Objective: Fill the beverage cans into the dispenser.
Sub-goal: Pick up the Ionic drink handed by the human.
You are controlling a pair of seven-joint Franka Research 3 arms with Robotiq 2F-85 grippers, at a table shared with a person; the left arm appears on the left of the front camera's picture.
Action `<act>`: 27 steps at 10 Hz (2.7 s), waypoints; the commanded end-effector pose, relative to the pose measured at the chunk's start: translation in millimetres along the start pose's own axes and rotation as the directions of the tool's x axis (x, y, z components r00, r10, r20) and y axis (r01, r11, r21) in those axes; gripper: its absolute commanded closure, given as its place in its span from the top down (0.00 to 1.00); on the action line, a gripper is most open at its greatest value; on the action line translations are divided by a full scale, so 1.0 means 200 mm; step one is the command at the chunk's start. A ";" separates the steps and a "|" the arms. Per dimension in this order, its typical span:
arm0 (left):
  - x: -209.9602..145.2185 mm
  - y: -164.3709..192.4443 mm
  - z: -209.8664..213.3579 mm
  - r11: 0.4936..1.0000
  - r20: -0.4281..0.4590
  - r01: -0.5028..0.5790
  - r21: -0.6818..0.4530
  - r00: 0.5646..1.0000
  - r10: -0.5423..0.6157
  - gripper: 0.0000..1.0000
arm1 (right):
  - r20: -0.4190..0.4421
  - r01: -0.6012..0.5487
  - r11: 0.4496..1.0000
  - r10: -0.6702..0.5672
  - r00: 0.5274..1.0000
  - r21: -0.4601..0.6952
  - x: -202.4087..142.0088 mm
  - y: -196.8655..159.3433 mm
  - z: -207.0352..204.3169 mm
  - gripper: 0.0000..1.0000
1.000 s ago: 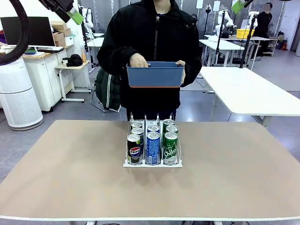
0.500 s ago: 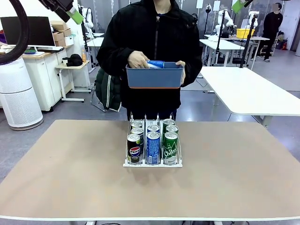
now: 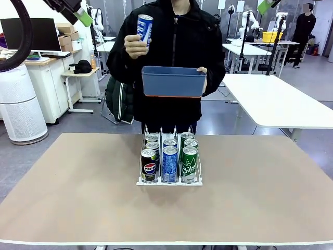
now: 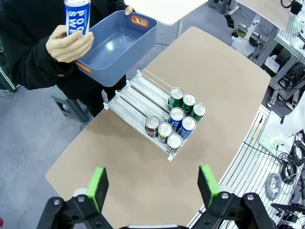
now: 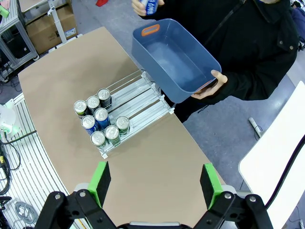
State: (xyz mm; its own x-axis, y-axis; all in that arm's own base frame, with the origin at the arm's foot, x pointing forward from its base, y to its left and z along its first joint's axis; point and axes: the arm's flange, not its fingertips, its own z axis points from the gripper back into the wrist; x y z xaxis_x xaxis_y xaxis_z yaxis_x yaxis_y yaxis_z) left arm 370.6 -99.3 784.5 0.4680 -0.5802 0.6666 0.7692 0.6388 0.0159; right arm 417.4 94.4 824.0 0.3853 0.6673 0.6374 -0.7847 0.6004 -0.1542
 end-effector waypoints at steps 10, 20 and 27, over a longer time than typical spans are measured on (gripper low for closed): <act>0.00 0.01 0.01 1.000 0.009 -0.006 -0.003 1.000 0.006 1.00 | 0.000 0.007 1.000 -0.007 1.000 0.000 -0.01 0.00 0.00 1.00; 0.00 0.01 0.01 1.000 0.009 -0.006 -0.003 1.000 0.006 1.00 | 0.000 0.007 1.000 -0.007 1.000 0.000 -0.01 0.00 0.00 1.00; 0.03 0.14 -0.08 0.997 -0.037 -0.024 0.068 0.999 0.027 1.00 | 0.000 0.007 1.000 -0.007 1.000 0.000 -0.01 0.00 0.00 1.00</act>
State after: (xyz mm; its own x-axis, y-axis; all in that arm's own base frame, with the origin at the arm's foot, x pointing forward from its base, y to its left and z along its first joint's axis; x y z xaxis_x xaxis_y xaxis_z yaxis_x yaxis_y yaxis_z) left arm 392.4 -96.4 775.7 0.4904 -0.5786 0.6517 0.7510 0.6600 0.0208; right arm 417.3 94.4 824.1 0.3852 0.6673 0.6375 -0.7847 0.6004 -0.1543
